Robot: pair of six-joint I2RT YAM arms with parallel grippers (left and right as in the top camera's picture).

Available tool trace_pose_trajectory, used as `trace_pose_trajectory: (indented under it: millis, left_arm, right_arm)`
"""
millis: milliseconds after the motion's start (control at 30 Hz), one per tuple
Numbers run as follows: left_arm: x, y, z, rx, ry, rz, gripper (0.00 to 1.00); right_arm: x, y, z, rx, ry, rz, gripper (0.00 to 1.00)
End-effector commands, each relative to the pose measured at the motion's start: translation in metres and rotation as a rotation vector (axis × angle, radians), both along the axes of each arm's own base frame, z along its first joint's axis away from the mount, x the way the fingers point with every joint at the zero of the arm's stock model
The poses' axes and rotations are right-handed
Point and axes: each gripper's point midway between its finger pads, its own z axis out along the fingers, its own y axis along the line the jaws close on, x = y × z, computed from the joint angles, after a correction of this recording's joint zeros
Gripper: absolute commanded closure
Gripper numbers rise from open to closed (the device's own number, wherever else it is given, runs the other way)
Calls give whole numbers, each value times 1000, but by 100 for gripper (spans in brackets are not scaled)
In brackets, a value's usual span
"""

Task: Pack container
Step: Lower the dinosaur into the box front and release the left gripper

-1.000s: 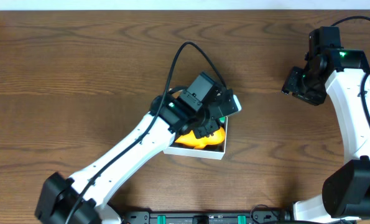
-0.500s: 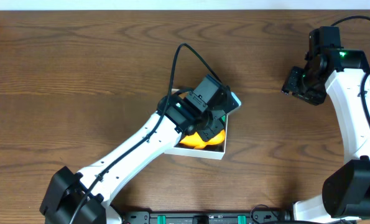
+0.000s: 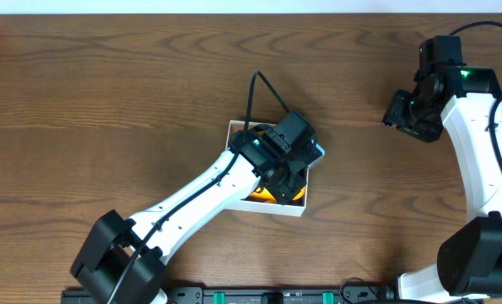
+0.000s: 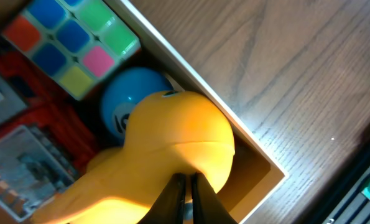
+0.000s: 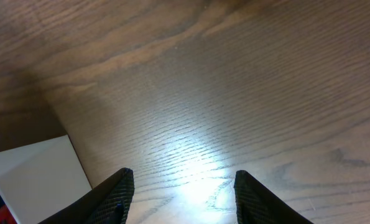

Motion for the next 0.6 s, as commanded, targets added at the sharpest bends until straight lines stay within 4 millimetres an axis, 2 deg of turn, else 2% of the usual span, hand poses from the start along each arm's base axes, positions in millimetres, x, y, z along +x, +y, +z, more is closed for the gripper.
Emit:
trace_pose_trajectory:
  millis: [0, 300, 567]
  left_arm:
    - [-9, 1, -15, 13, 71, 19, 92]
    - [-30, 23, -59, 122, 176, 33, 92]
    - [-32, 25, -63, 134, 186, 33, 93]
  right_arm:
    - [-1, 2, -1, 6, 4, -9, 45]
    - [0, 2, -1, 7, 1, -15, 45]
    - [0, 2, -1, 7, 1, -15, 45]
